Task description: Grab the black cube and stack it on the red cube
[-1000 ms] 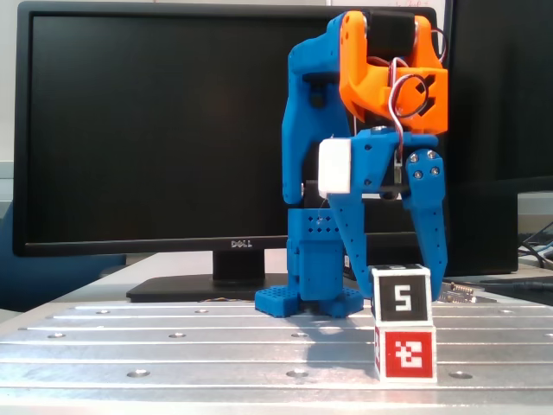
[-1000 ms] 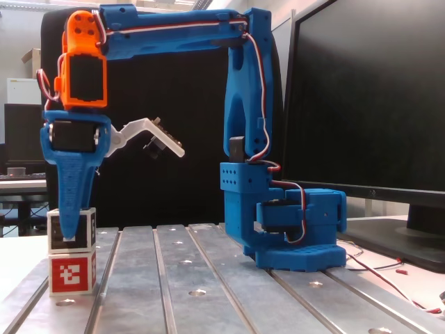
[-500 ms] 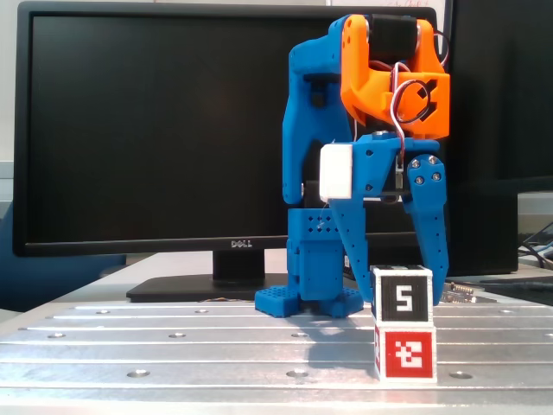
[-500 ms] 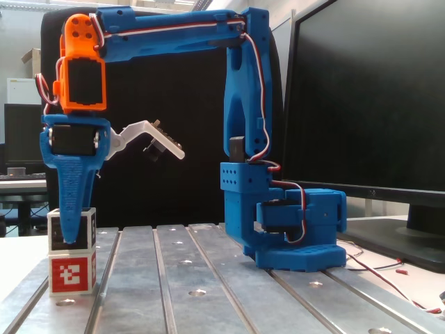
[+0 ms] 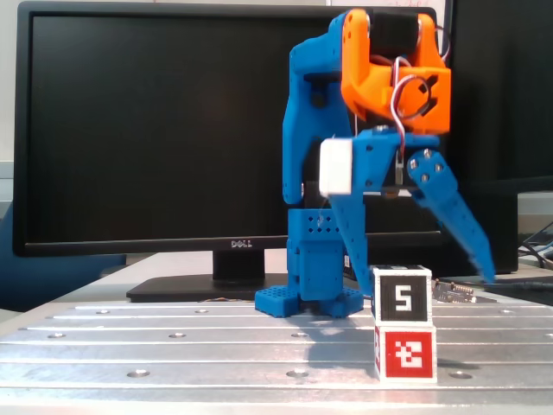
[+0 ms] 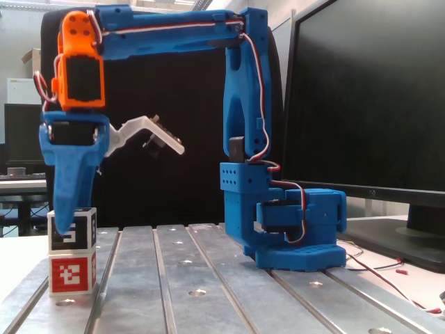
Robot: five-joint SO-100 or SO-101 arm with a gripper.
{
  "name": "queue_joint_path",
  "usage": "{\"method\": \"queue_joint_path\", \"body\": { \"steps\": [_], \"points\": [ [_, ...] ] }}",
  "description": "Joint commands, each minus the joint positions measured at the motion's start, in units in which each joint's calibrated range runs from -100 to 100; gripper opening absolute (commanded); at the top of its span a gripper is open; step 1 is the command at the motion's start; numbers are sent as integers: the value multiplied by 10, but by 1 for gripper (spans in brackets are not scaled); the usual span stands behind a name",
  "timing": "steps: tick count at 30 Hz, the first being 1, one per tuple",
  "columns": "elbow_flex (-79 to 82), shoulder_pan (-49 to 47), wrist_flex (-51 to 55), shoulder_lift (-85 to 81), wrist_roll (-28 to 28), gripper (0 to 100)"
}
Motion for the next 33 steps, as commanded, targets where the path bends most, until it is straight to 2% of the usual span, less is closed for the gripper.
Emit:
{"method": "queue_joint_path", "body": {
  "steps": [1,11,17,26,30,33],
  "points": [
    [-55,3,32,-2,-1,42],
    [-183,13,130,-1,-1,38],
    [-238,53,174,-1,-4,26],
    [-263,124,172,8,-79,6],
    [-263,130,142,8,-131,1],
    [-263,131,124,8,-182,1]
  ]
}}
